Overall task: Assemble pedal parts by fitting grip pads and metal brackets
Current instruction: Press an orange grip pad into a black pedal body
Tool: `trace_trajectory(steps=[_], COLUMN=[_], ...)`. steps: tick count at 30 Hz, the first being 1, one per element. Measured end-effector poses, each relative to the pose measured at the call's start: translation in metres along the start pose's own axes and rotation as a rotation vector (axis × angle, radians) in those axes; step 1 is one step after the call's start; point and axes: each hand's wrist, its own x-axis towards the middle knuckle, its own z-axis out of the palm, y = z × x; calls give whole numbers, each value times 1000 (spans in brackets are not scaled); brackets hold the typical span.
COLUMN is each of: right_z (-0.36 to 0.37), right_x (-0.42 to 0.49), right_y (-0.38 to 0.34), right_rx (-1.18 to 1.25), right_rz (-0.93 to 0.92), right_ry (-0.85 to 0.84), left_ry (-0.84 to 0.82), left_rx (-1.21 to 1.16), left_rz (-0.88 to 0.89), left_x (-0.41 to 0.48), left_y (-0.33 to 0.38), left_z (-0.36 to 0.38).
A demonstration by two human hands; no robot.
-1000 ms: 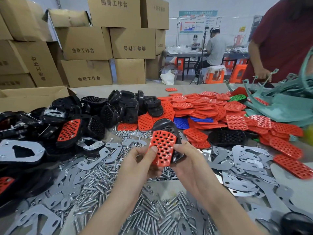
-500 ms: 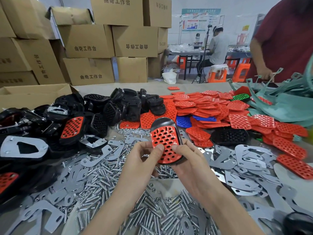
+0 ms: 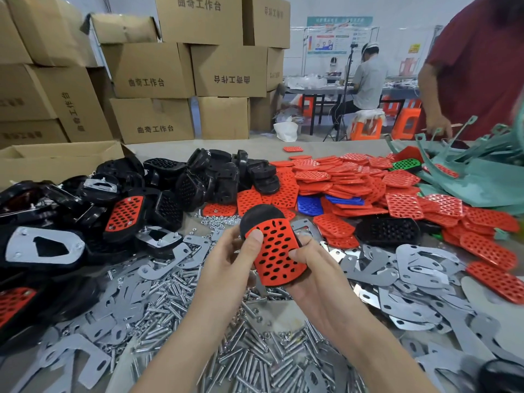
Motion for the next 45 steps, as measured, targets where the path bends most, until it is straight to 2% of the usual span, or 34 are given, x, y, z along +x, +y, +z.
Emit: trace_trajectory(steps=[34, 38, 45], right_z=[-9, -11, -9], right_x=[3, 3, 1], right_y=[1, 1, 2], right_rx=[-243, -405, -493], right_rz=[-115, -155, -209], right_ry=[91, 110, 118], left_ry=[-85, -148, -118], left_rx=[-25, -37, -35], left_rz=[86, 97, 88], left_x=[-5, -8, -8], left_y=[2, 3, 4], left_z=[3, 7, 7])
